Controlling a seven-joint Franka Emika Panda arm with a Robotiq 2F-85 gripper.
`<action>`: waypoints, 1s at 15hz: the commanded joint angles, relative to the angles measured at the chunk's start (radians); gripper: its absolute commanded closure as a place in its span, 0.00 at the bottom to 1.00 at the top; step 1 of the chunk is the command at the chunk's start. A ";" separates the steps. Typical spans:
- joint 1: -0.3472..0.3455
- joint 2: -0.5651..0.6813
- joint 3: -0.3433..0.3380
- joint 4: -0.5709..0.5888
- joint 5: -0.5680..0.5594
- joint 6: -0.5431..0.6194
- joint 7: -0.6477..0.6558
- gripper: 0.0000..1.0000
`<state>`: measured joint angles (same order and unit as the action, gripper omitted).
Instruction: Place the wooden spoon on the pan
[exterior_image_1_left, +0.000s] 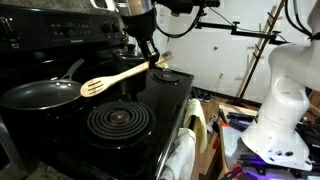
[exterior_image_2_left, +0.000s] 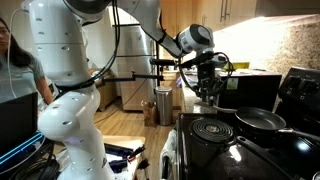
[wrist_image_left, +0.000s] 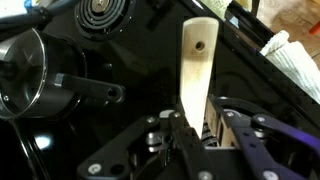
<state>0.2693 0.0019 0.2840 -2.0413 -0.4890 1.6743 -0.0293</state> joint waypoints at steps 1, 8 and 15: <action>0.003 0.002 -0.002 0.003 0.001 -0.003 0.000 0.73; -0.027 0.014 -0.039 0.052 -0.010 0.091 -0.047 0.91; -0.086 0.166 -0.116 0.208 0.099 0.283 -0.347 0.91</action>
<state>0.2045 0.0719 0.1695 -1.9445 -0.4408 1.9711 -0.2062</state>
